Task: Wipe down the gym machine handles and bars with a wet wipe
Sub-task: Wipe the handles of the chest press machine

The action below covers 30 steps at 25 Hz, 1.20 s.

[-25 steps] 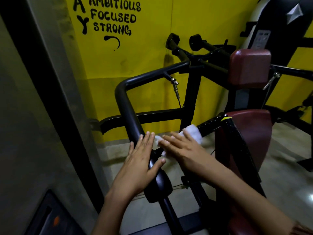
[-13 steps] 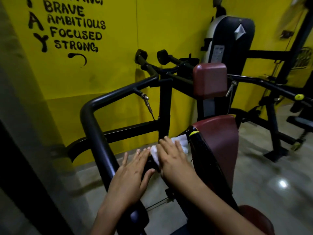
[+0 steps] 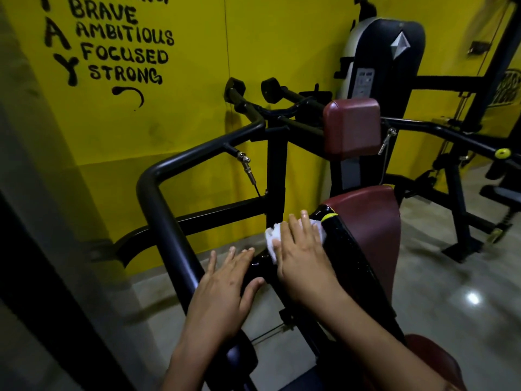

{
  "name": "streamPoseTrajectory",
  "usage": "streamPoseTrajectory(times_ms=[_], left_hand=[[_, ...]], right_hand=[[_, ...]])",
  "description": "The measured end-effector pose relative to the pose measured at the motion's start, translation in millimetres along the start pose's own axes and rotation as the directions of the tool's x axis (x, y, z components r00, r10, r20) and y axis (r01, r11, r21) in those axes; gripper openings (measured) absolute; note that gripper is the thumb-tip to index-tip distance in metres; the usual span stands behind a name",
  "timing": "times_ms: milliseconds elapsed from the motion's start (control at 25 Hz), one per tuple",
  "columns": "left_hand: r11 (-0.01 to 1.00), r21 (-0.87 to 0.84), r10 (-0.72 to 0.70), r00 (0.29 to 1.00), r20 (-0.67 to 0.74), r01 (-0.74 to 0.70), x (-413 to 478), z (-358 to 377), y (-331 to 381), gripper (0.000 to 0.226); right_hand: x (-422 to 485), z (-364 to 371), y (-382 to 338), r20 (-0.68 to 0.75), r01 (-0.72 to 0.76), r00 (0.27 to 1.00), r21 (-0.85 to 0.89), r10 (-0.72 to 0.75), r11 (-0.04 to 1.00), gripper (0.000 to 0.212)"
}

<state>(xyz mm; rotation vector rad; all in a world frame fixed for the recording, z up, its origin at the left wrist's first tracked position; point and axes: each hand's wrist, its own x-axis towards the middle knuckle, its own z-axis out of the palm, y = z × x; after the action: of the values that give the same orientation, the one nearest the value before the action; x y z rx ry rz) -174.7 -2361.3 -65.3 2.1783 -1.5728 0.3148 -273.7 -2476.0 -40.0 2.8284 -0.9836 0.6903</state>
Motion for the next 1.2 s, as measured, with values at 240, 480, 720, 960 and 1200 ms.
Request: streamPoseTrajectory(times_ms=[240,480,720,960,1200], left_hand=[[0.992,-0.043,-0.12,0.992,0.031,0.122,-21,-9,-21,0.107],[0.932,-0.181,-0.302,0.949,0.094,0.314,-53,-24,-23,0.096],[0.908,-0.25,-0.315,0.941,0.123,0.337,-67,-30,-15,0.074],[0.926,-0.195,-0.308,0.945,0.109,0.325,-65,-30,-13,0.084],[0.974,-0.132,-0.163,0.976,0.146,0.183,-53,-29,14,0.082]], right_hand=[[-5,-2,9,0.028,0.149,0.988,0.079,-0.151,0.986,0.071],[-18,18,-26,-0.045,0.52,0.854,0.046,-0.518,0.853,0.033],[-19,17,-33,0.023,0.481,0.877,-0.014,-0.481,0.877,0.043],[-27,-8,-20,0.139,0.556,0.802,0.183,-0.581,0.811,0.06],[-82,-77,22,-0.25,0.352,0.933,0.505,-0.257,0.788,0.057]])
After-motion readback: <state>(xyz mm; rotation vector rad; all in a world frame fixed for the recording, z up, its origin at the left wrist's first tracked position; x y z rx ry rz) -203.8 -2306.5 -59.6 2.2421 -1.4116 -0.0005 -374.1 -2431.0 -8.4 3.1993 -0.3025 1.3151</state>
